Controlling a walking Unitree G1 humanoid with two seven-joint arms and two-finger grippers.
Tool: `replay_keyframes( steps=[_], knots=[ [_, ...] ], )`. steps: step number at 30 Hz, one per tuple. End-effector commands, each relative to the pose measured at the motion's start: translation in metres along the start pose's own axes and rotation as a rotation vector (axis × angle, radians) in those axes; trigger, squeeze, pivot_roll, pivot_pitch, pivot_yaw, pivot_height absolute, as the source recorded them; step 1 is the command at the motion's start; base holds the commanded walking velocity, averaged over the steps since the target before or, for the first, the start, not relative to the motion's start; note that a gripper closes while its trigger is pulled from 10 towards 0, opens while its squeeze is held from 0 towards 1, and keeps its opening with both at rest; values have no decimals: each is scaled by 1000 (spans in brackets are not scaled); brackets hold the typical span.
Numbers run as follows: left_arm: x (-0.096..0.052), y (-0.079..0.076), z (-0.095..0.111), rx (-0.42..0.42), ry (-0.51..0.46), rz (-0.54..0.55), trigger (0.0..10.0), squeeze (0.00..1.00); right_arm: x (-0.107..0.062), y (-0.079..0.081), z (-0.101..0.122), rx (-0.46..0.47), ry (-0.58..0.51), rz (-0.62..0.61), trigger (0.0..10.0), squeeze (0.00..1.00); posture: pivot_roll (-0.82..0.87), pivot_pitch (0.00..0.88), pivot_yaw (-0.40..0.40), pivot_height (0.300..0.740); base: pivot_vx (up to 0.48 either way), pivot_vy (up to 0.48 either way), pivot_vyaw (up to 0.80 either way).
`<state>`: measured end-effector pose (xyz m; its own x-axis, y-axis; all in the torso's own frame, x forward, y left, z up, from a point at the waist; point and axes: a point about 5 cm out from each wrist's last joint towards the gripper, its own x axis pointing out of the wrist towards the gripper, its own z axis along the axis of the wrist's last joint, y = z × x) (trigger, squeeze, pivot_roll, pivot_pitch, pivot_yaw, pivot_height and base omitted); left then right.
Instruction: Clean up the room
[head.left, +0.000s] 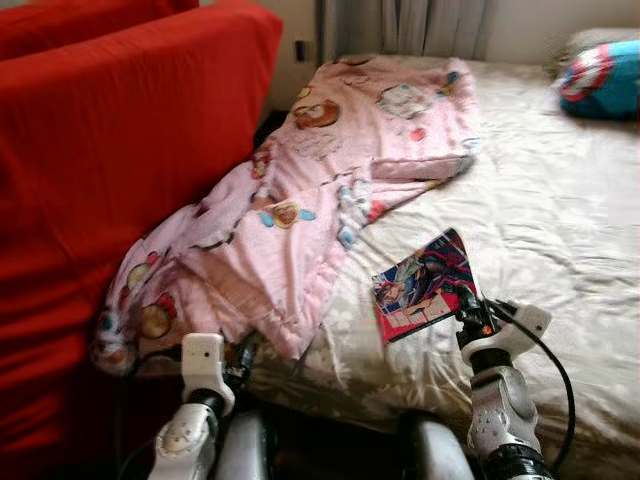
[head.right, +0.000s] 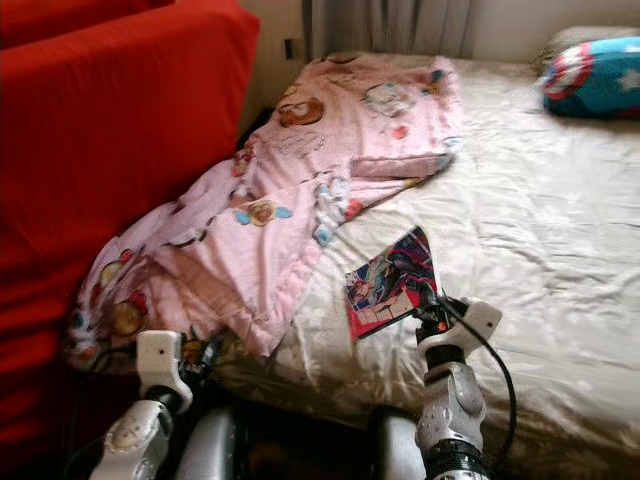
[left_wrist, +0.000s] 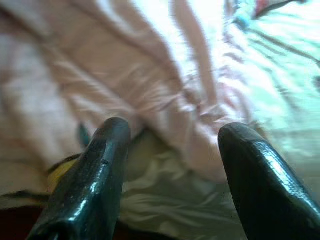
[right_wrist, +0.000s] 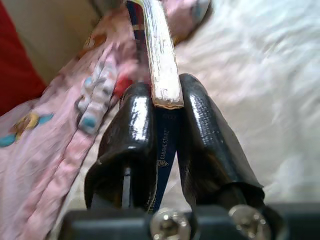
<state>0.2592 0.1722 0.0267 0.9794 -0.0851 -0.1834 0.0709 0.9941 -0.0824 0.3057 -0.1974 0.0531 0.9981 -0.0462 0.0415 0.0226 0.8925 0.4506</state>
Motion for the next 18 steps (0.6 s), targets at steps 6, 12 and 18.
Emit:
replay_keyframes(
  steps=[6, 12, 18],
  knots=[
    [3, 2, -4, 1, -6, 2, 10000, 0, 4, 10, 15, -124, -63, 30, 10000, 0, -23, 0, 5, 572, 0, 0, 0],
    [8, -1, 0, -22, -33, 11, 10000, 0, 3, 11, 20, -210, -72, 49, 10000, 0, -25, 0, -11, 572, 0, 0, 0],
    [11, -1, -1, -47, -37, 23, 10000, 0, 1, 12, 21, -278, -58, 38, 10000, 0, -27, 0, -21, 597, 0, 0, 0]
  ],
)
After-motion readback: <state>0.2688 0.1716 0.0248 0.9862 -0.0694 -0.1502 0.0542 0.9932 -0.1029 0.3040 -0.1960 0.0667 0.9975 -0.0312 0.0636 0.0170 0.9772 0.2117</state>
